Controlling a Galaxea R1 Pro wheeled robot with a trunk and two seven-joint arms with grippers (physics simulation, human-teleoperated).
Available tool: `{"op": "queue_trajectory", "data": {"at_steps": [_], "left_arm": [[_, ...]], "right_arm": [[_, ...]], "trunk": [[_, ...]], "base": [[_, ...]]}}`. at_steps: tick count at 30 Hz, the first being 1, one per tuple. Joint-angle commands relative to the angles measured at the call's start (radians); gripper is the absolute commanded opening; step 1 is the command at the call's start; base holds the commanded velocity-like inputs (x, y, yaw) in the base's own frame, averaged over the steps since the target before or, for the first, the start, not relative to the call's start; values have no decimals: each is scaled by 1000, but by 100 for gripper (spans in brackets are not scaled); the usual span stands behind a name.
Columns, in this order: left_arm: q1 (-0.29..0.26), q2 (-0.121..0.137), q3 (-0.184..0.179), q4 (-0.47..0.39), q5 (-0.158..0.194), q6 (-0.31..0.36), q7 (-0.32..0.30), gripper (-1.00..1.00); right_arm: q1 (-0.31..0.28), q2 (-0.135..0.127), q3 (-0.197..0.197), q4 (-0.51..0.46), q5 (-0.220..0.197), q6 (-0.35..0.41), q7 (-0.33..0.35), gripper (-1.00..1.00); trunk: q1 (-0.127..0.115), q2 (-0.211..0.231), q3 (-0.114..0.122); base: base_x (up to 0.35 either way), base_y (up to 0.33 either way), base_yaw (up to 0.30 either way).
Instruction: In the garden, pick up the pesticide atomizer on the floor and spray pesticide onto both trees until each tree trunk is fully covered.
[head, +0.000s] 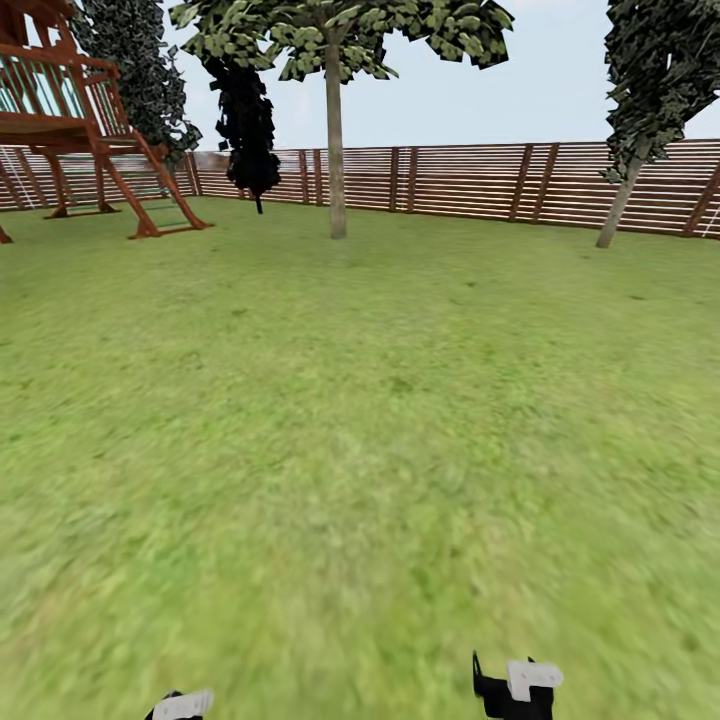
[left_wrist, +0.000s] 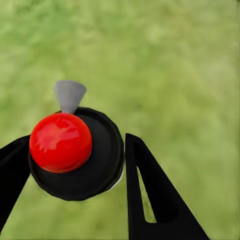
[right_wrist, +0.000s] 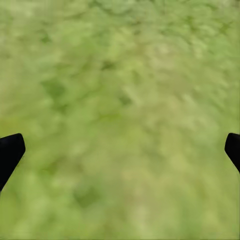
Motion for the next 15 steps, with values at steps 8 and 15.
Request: {"op": "queue_trajectory", "data": {"at_steps": [8,15], "left_arm": [[0,0,0,0,0,0,0,-100],[0,0,0,0,0,0,0,-100]], "right_arm": [[0,0,0,0,0,0,0,100],[0,0,0,0,0,0,0,100]], "trunk": [[0,0,0],[0,0,0]], "base": [[339,0,0],[339,0,0]]}}
